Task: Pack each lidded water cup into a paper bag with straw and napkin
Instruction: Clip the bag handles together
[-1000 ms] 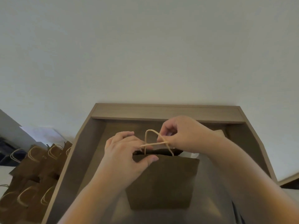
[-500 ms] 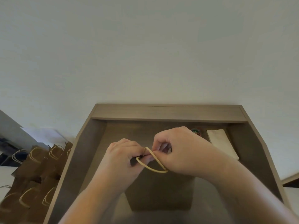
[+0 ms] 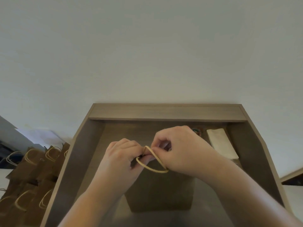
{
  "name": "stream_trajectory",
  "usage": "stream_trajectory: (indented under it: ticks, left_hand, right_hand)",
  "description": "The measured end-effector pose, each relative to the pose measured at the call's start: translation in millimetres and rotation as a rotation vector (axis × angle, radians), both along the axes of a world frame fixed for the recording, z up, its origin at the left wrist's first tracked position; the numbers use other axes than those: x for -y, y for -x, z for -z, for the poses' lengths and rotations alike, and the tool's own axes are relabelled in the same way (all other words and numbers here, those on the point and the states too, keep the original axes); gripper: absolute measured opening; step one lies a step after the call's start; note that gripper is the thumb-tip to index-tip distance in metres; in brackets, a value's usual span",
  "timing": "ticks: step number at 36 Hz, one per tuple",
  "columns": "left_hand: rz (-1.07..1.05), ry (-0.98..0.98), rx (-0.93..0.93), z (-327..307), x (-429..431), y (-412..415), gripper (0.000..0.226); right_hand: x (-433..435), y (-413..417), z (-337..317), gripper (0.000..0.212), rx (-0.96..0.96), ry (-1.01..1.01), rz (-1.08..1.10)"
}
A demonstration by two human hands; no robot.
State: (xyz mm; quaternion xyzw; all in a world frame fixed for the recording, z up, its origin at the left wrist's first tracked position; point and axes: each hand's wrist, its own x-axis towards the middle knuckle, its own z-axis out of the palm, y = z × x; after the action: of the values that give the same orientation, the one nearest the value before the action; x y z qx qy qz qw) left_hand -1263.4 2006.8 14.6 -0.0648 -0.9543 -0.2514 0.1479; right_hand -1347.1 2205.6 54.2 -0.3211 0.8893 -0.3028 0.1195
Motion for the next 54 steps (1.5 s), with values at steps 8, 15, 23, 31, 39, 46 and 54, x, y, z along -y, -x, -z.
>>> stream_trajectory:
  ticks: [8, 15, 23, 31, 39, 46, 54]
  left_hand:
    - [-0.005, -0.003, 0.011, -2, -2, -4, 0.038]
    - [-0.031, 0.048, 0.008, 0, -2, -4, 0.002]
    - [-0.035, 0.058, 0.011, 5, 0, -2, 0.002]
    - [-0.027, 0.081, 0.055, 0, 1, -3, 0.02]
    - [-0.006, 0.053, 0.172, -4, 9, -9, 0.024]
    - [0.037, -0.013, 0.178, -3, 11, -4, 0.038]
    - [0.118, -0.069, 0.169, -2, 22, 4, 0.026]
  right_hand:
    - [6, -8, 2, 0.008, -0.088, -0.012, 0.021]
    - [5, -15, -4, 0.01, -0.052, -0.048, -0.007]
    - [4, -16, 0, 0.015, -0.009, -0.046, 0.056]
    - [6, -11, 1, 0.015, 0.023, -0.094, 0.045]
    - [6, -11, -6, 0.016, 0.051, -0.171, 0.006]
    - [18, -13, -6, 0.008, -0.088, -0.335, -0.004]
    - [23, -10, 5, 0.014, 0.078, -0.388, 0.068]
